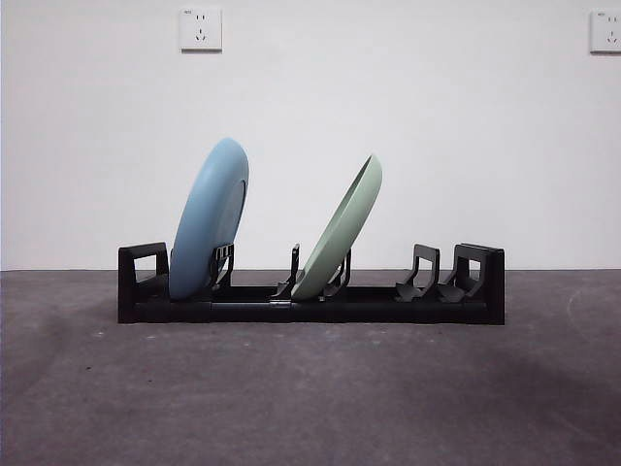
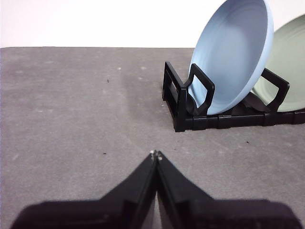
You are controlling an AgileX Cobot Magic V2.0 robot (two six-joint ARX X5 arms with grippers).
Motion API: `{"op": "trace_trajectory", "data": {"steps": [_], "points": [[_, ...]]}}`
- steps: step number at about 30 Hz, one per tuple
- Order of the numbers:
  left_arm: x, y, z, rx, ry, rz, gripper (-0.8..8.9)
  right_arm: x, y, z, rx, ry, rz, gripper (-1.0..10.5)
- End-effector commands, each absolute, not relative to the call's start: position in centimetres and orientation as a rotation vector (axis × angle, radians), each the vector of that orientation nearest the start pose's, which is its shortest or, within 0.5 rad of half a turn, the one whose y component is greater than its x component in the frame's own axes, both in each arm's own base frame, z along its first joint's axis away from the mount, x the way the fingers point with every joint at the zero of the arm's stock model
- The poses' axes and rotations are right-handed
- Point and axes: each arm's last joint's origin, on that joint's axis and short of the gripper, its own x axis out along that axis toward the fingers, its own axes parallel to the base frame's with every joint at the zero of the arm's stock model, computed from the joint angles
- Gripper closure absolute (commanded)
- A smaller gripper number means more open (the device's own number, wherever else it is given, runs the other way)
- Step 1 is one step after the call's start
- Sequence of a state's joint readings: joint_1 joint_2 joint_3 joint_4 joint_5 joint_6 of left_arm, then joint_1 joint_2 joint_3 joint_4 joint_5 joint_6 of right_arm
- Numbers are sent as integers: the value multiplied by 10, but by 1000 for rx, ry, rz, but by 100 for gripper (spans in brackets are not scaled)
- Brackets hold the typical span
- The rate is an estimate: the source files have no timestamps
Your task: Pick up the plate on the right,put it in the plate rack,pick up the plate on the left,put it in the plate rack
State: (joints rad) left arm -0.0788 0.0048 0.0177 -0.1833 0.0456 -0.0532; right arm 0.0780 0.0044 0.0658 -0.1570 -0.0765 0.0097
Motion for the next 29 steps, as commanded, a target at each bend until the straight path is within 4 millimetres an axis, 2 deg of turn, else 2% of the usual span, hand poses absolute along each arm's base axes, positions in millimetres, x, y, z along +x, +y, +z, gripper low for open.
{"op": "trace_trajectory", "data": {"steps": [1, 6, 29], "points": [[96, -9, 147, -54, 185, -125, 814, 95, 9, 160, 30, 115, 153, 946], [96, -9, 147, -54, 185, -125, 814, 96, 10, 150, 36, 163, 150, 946], [96, -9, 147, -54, 185, -125, 814, 96, 9, 149, 35, 169, 145, 946]]}}
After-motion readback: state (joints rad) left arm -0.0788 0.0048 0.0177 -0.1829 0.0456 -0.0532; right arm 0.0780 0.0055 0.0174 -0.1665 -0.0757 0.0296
